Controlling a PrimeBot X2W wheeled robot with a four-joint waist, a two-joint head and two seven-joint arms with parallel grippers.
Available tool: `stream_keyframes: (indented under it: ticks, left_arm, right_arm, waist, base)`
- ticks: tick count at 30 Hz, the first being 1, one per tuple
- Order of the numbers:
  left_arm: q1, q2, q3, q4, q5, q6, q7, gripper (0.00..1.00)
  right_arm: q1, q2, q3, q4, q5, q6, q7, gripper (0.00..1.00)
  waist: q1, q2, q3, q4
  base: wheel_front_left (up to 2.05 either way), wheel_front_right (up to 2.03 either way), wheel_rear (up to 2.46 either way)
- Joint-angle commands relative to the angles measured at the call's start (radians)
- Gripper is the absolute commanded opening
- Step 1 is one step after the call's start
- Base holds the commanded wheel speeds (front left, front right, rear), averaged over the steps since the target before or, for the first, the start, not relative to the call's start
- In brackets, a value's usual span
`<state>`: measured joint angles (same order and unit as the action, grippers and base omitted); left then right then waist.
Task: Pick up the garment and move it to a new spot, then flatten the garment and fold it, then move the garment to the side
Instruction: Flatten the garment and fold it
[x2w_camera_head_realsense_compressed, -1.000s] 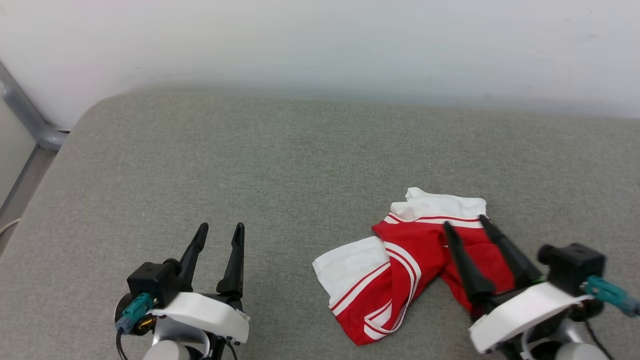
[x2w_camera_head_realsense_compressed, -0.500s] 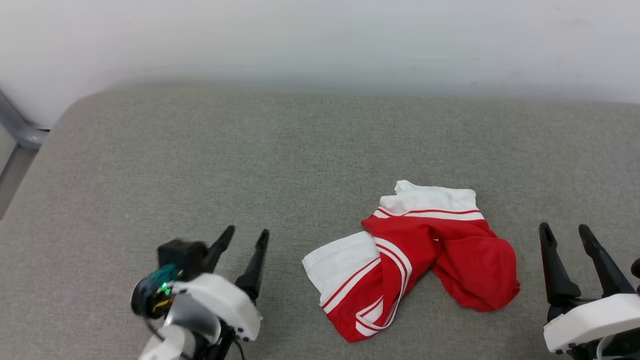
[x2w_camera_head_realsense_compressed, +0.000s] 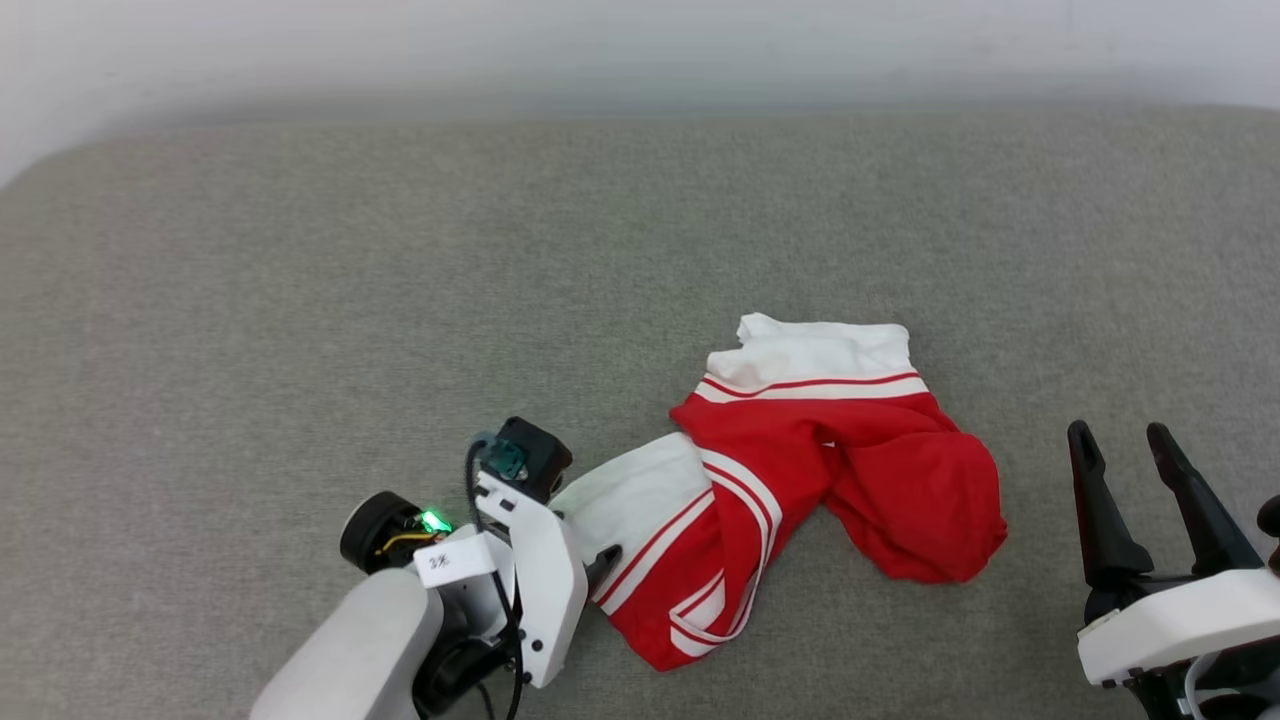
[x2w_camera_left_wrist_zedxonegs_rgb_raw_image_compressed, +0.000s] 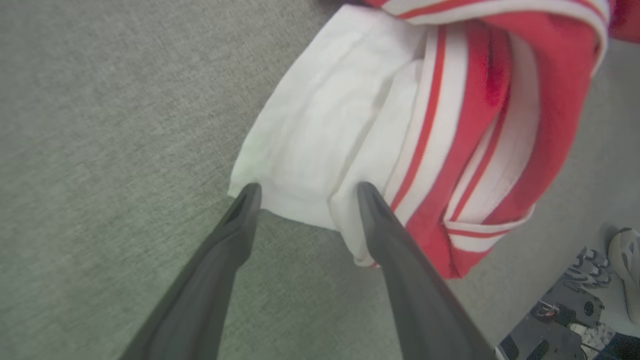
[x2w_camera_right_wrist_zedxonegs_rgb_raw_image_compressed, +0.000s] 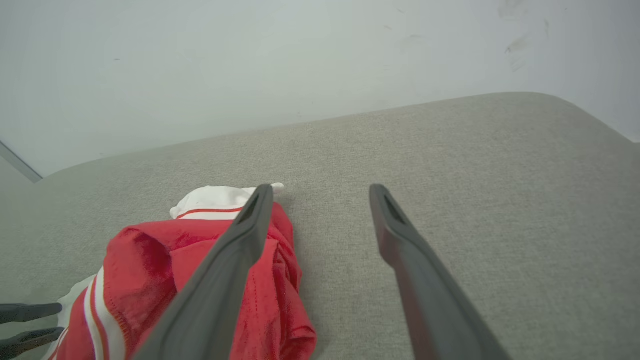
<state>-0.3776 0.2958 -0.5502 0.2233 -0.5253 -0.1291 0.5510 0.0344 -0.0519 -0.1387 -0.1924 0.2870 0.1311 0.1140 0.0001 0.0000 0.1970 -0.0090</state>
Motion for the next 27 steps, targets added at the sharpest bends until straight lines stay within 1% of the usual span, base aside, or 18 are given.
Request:
stream_keyframes:
  ticks: [1,6,8,9,12,13,14,15,16,18,21,24,27]
  left_arm:
    - [-0.029,0.016,-0.014,0.004,-0.002,-0.002,0.016,1.00]
    - [-0.076,0.081,-0.135,0.050,0.006,-0.001,0.127,1.00]
    - [-0.101,0.112,-0.165,0.070,0.043,0.000,0.135,1.00]
    - [-0.111,0.120,-0.177,0.083,0.054,0.001,0.138,1.00]
    - [-0.121,0.144,-0.233,0.125,0.072,0.001,0.204,1.00]
    - [-0.116,0.150,-0.262,0.137,0.060,0.001,0.233,0.83]
    - [-0.116,0.157,-0.292,0.142,0.053,0.000,0.253,0.45]
    - [-0.118,0.160,-0.316,0.142,0.037,0.000,0.266,0.15]
    - [-0.123,0.161,-0.335,0.140,0.024,-0.001,0.268,0.00]
    - [-0.146,0.166,-0.345,0.136,0.014,-0.001,0.236,0.00]
    - [-0.182,0.156,-0.312,0.120,0.017,0.003,0.151,0.00]
    - [-0.202,0.147,-0.270,0.090,0.016,0.028,0.063,0.00]
    - [-0.195,0.146,-0.234,0.037,0.019,0.064,-0.014,0.00]
  right_arm:
    - [-0.021,0.003,0.003,0.004,0.014,-0.001,-0.009,1.00]
    - [-0.037,0.003,0.011,0.025,0.026,-0.001,-0.027,1.00]
    - [-0.040,0.003,0.013,0.034,0.034,-0.001,-0.033,1.00]
    - [-0.040,0.003,0.012,0.039,0.037,-0.001,-0.036,1.00]
    - [-0.043,0.003,0.008,0.049,0.048,-0.001,-0.043,1.00]
    - [-0.044,0.003,0.010,0.053,0.050,-0.001,-0.043,1.00]
    - [-0.046,0.003,0.013,0.055,0.051,-0.001,-0.044,1.00]
    - [-0.048,0.003,0.015,0.058,0.054,-0.001,-0.045,1.00]
    - [-0.050,0.003,0.018,0.061,0.058,-0.001,-0.045,1.00]
    - [-0.051,0.003,0.021,0.068,0.062,-0.001,-0.047,1.00]
    - [-0.039,0.003,0.017,0.079,0.068,-0.001,-0.048,1.00]
    - [-0.025,0.003,0.013,0.090,0.074,-0.001,-0.045,1.00]
    - [-0.015,0.003,0.009,0.100,0.080,-0.001,-0.041,1.00]
  waist:
    - [-0.0001,0.0000,0.022,-0.019]
    - [-0.0001,0.0000,0.053,-0.039]
    - [-0.0001,0.0000,0.060,-0.046]
    - [-0.0001,0.0000,0.062,-0.047]
    - [-0.0001,0.0000,0.067,-0.047]
    - [-0.0001,0.0000,0.067,-0.048]
    - [-0.0001,0.0000,0.066,-0.050]
    - [-0.0001,0.0000,0.066,-0.050]
    - [-0.0001,0.0000,0.066,-0.050]
    - [-0.0001,0.0000,0.062,-0.049]
    - [-0.0001,0.0000,0.046,-0.041]
    - [-0.0001,0.0000,0.022,-0.033]
    - [-0.0001,0.0000,-0.005,-0.023]
  base:
    - [0.00,0.00,0.00]
    - [0.00,0.00,0.00]
    - [0.00,0.00,0.00]
    - [0.00,0.00,0.00]
    - [0.00,0.00,0.00]
    - [0.00,0.00,0.00]
    - [0.00,0.00,0.00]
    - [0.00,0.00,0.00]
    - [0.00,0.00,0.00]
    - [0.00,0.00,0.00]
    - [0.00,0.00,0.00]
    - [0.00,0.00,0.00]
    - [0.00,0.00,0.00]
